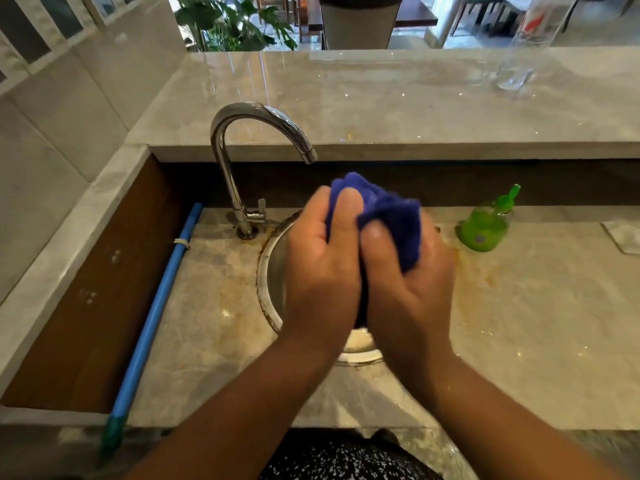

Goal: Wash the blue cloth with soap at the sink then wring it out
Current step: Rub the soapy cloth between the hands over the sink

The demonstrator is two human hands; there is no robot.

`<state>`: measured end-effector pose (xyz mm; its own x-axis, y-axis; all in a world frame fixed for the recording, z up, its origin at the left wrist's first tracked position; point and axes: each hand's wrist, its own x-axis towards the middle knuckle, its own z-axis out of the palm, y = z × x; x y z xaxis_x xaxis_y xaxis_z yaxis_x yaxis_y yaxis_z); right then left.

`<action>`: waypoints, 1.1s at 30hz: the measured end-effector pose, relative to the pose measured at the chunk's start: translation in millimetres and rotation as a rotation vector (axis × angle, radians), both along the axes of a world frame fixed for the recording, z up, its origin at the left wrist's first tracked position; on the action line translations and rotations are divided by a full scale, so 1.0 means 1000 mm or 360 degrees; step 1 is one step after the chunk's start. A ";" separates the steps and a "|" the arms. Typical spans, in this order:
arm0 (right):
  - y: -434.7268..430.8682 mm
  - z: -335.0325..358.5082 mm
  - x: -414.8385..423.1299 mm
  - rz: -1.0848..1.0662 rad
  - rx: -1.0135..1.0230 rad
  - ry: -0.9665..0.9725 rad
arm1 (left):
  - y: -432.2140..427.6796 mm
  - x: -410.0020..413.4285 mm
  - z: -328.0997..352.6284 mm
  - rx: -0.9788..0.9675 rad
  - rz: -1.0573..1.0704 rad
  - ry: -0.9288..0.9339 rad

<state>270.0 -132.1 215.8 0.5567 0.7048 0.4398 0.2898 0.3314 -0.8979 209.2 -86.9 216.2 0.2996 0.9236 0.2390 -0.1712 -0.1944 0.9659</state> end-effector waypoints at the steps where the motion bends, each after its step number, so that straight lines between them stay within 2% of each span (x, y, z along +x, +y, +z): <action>1: 0.006 0.005 0.008 -0.0083 -0.0004 -0.0020 | -0.008 0.002 -0.003 -0.0006 -0.0050 0.0009; 4: 0.019 0.006 0.024 -0.0230 0.0001 0.0093 | -0.024 0.004 -0.004 0.0068 -0.0135 0.0072; 7: 0.003 -0.010 0.005 -0.0096 -0.0047 0.0141 | -0.004 0.004 0.004 0.0053 -0.0088 0.0008; 10: -0.005 -0.005 -0.005 0.0057 -0.0024 0.0016 | 0.009 0.004 0.004 -0.0039 -0.0028 -0.0074; 12: 0.006 0.005 0.007 -0.0034 0.0031 -0.0027 | -0.006 0.005 -0.001 -0.0056 -0.0039 -0.0054; 15: 0.018 0.012 0.021 -0.0199 0.0134 0.0079 | -0.020 0.007 0.000 -0.0053 -0.0088 -0.0009; 21: -0.001 0.001 0.000 0.0110 0.0074 -0.0062 | 0.014 0.003 0.010 -0.0074 -0.0050 -0.0060; 25: 0.020 0.020 0.028 -0.0263 0.0209 0.0058 | -0.021 0.009 0.007 0.0003 -0.0100 -0.0055; 27: 0.017 0.012 0.021 -0.0260 0.0183 0.0115 | -0.015 0.008 0.011 0.0075 -0.0102 -0.0050; 29: 0.002 -0.003 0.006 -0.0082 0.0083 0.0056 | 0.003 0.006 0.015 0.0093 -0.0045 -0.0066; 31: -0.009 -0.009 -0.001 0.0051 0.0010 -0.0133 | 0.013 0.005 0.013 0.0110 0.0035 -0.0082; 33: -0.003 -0.004 0.007 -0.0006 0.0033 -0.0217 | 0.002 0.007 0.004 0.0081 0.0044 -0.0092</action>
<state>277.3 -135.2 211.6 0.4933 0.6927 0.5261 0.4101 0.3482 -0.8430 216.6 -84.9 219.7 0.2583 0.9176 0.3022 -0.2205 -0.2486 0.9432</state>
